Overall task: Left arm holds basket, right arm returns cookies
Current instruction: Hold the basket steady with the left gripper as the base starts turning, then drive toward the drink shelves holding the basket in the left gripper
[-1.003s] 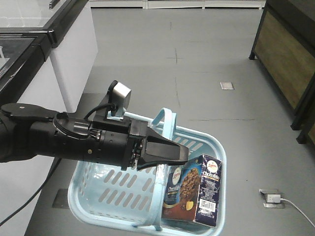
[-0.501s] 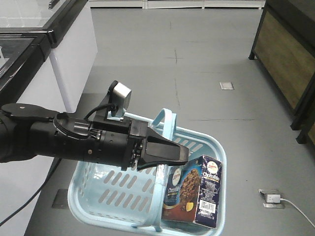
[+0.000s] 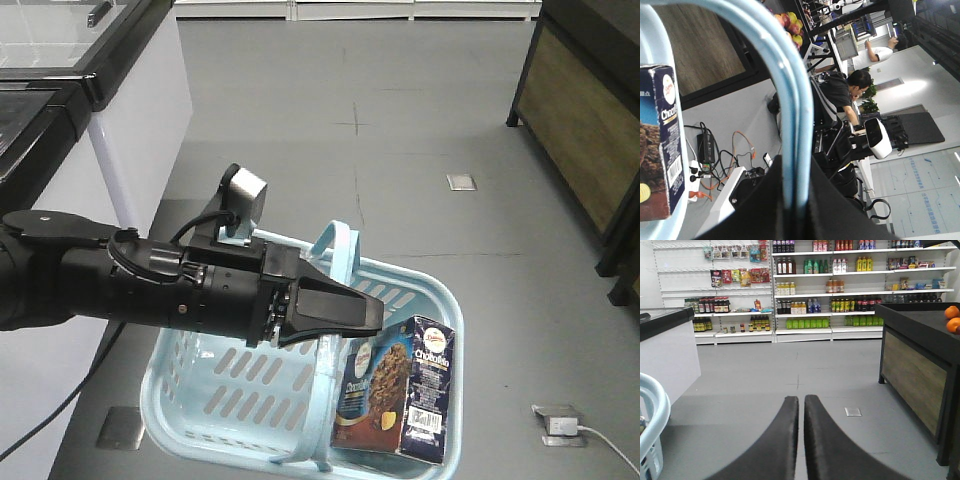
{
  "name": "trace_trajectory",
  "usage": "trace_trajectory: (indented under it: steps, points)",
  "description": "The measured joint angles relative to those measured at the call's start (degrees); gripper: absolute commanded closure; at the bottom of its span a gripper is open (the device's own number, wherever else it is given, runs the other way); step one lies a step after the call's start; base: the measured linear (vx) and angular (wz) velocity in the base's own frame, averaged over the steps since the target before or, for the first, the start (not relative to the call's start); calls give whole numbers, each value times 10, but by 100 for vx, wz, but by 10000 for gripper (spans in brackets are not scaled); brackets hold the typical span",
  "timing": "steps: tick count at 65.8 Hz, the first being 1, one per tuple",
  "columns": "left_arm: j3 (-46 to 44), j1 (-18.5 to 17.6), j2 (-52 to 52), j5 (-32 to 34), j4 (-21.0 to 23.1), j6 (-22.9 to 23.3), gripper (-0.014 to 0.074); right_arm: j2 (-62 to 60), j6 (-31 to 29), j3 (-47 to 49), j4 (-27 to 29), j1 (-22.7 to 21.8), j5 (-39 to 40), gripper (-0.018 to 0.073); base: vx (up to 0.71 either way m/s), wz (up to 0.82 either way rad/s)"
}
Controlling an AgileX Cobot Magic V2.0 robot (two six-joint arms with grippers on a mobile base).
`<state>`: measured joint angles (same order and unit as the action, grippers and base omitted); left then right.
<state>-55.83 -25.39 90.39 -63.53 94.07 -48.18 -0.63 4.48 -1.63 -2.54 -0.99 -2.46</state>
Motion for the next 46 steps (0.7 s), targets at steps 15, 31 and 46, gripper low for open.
trace_trajectory:
  steps: [15, 31, 46]
  points:
    - [0, 0, 0, 1, 0, 0, 603, 0, 0, 0, 0, 0, 0, 565, 23, 7]
    - [0, 0, 0, 2, 0, 0, 603, 0, 0, 0, 0, 0, 0, 565, 26, -9]
    - [0, 0, 0, 0, 0, 0, 603, 0, 0, 0, 0, 0, 0, 565, 32, -8]
